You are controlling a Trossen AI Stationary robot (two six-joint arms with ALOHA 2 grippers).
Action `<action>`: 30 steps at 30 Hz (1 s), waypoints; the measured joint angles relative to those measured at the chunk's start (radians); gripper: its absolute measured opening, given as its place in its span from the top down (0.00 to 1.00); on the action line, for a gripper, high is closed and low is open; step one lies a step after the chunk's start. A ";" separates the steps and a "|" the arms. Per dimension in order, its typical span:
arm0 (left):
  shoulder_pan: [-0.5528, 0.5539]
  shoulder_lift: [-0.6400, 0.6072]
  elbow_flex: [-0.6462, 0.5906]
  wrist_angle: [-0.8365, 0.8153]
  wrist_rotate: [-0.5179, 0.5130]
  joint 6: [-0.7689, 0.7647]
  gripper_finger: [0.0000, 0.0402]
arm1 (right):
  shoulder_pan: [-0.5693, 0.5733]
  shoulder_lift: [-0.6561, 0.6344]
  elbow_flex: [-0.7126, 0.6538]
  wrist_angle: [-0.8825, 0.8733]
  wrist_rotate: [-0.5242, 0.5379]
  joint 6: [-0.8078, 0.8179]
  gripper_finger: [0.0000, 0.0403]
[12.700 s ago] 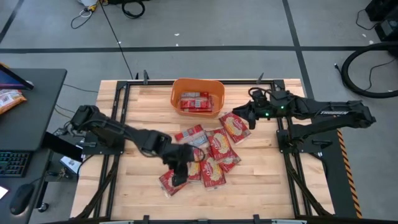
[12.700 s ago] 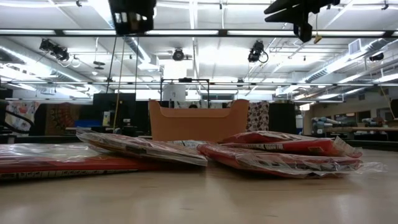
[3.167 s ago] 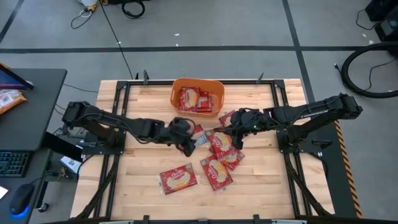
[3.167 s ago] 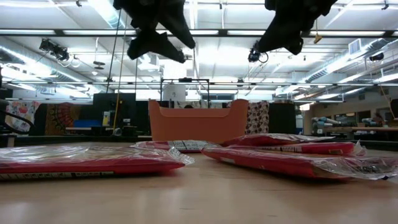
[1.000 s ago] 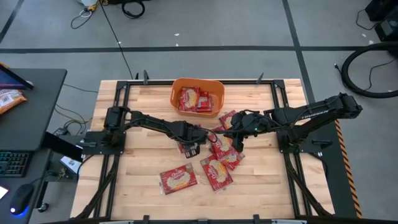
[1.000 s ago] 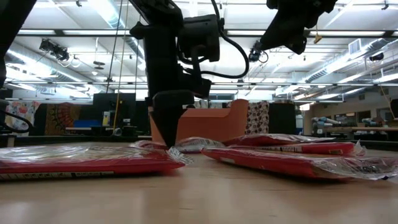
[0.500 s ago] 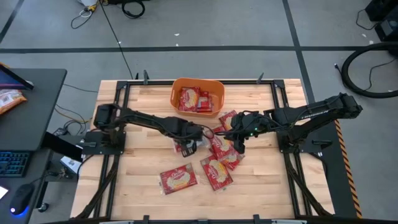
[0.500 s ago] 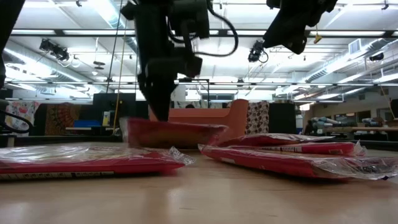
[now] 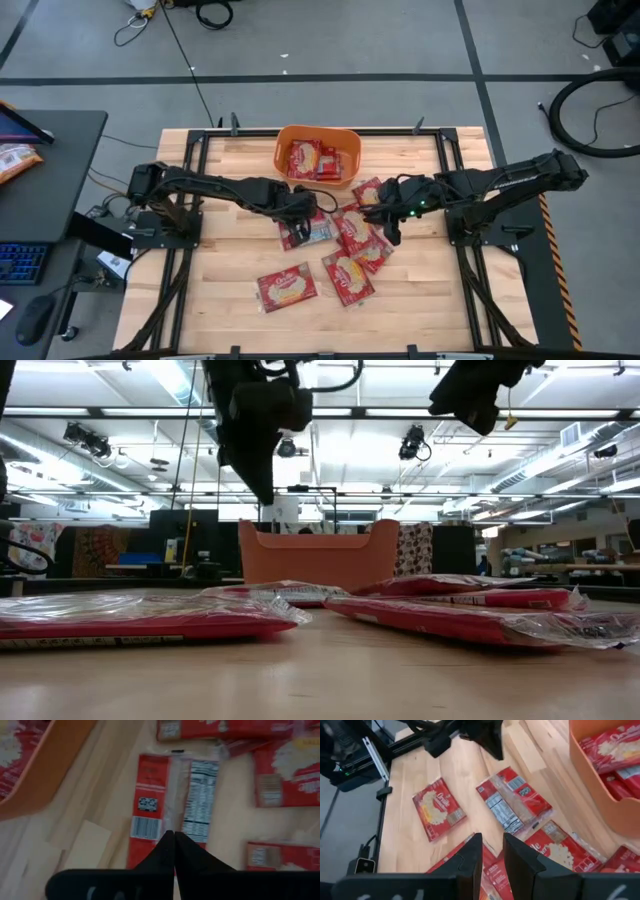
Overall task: Sort popcorn bags into baskets
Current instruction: Put the popcorn bag into the orange bin
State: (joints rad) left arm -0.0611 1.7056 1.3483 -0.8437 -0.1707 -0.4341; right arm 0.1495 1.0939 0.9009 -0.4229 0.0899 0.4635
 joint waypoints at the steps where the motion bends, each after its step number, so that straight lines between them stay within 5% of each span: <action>1: 0.001 -0.003 0.000 0.000 0.007 -0.006 0.98 | -0.001 -0.007 0.000 0.003 0.008 -0.006 0.80; 7: -0.006 -0.004 -0.014 -0.076 0.022 -0.052 0.87 | -0.004 -0.031 0.000 0.000 0.019 -0.019 0.80; 10: 0.023 -0.004 -0.071 -0.061 0.141 -0.027 0.82 | -0.004 -0.031 0.000 0.000 0.019 -0.019 0.80; 14: 0.077 -0.004 -0.184 0.015 0.277 -0.015 0.81 | -0.004 -0.028 0.000 0.000 0.020 -0.014 0.80; 26: 0.233 -0.004 -0.309 0.208 0.300 -0.009 0.80 | -0.003 -0.027 0.000 -0.002 0.020 0.035 0.80; 30: 0.281 -0.004 -0.309 0.259 0.383 0.027 0.79 | -0.003 -0.027 0.000 -0.002 0.021 0.042 0.80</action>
State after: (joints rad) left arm 0.2200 1.7016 1.0397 -0.5843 0.2119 -0.4076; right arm 0.1464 1.0664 0.9009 -0.4252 0.1104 0.5056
